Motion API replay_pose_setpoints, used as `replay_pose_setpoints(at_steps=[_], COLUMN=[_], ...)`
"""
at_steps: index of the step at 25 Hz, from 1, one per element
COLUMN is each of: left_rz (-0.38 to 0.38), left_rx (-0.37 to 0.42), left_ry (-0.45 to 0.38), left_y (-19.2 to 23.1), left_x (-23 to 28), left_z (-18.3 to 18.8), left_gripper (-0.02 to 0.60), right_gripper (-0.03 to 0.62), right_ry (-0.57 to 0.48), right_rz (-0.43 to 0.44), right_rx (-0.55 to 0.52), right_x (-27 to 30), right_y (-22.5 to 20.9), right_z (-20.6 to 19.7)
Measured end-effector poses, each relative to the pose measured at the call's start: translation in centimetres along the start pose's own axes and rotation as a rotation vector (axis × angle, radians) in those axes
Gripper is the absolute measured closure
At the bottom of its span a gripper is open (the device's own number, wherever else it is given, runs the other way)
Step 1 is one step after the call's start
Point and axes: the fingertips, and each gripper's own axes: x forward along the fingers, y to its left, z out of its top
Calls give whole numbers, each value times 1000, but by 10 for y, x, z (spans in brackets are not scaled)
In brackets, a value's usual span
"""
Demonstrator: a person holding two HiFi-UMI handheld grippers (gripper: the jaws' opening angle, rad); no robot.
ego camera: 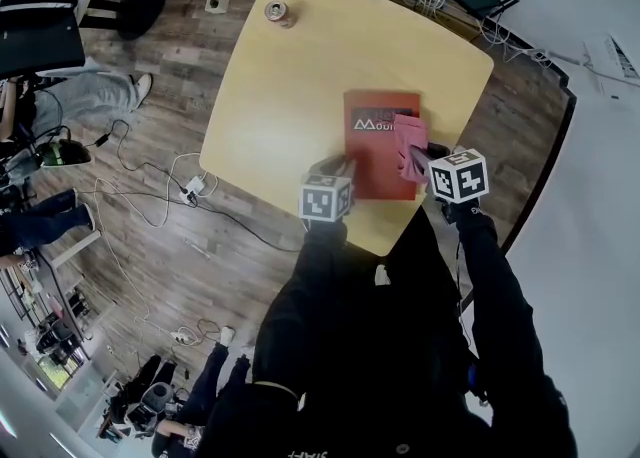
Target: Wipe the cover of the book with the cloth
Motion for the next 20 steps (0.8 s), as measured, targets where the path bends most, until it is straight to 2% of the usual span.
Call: replay_pose_setpoints(at_steps=[9,16,20], left_rz=[3,-18,-28], left_rx=[1,-6,-11], left_ry=[10,15,14], left_y=[4,3,3], left_x=[0,1,1], left_z=[-4,-4,-2], left_gripper=[476,476,476], right_gripper=[516,516,516], right_ry=[-74,-49,-38], right_rz=[84,178,207], right_rx=[-5,-17,20], right_x=[-7,13,26], right_y=[40,85,99], right_z=[20,17,12])
